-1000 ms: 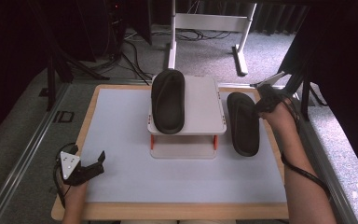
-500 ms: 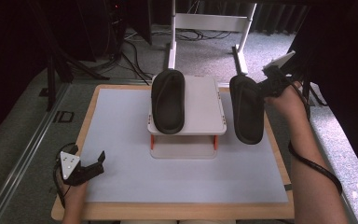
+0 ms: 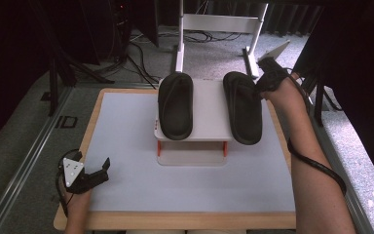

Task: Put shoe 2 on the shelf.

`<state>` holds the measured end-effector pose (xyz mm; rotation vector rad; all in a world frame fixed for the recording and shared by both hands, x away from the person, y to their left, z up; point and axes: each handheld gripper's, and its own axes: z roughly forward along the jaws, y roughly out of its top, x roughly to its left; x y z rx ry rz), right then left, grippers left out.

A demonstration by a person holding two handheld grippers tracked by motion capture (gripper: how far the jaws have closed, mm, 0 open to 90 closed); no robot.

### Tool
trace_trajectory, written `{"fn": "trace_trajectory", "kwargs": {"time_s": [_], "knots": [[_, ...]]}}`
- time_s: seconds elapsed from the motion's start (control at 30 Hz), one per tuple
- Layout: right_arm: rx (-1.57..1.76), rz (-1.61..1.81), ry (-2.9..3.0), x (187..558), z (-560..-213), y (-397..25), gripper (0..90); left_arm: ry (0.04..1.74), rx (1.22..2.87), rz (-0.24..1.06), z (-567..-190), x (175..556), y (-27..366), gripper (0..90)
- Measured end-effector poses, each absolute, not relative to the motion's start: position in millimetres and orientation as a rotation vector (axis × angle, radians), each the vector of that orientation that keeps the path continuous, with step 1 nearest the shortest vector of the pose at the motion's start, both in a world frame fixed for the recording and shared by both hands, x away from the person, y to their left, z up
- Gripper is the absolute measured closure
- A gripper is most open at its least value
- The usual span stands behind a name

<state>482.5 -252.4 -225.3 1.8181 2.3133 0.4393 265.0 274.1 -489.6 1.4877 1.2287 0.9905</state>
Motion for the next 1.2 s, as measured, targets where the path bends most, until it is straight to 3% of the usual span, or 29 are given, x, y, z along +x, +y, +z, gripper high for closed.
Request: {"fn": "trace_trajectory", "kwargs": {"time_s": [0.67,1.0,1.2], "knots": [[1.804,0.381,2.385,498,-228,-173,76.4,1.217,1.498,0.991,-490,265,273,0.9],[1.816,0.340,2.415,502,-236,-155,75.4,1.214,1.499,0.987,-490,265,274,0.9],[1.804,0.362,2.442,501,-235,-151,70.3,1.214,1.500,0.989,-490,265,273,0.9]]}}
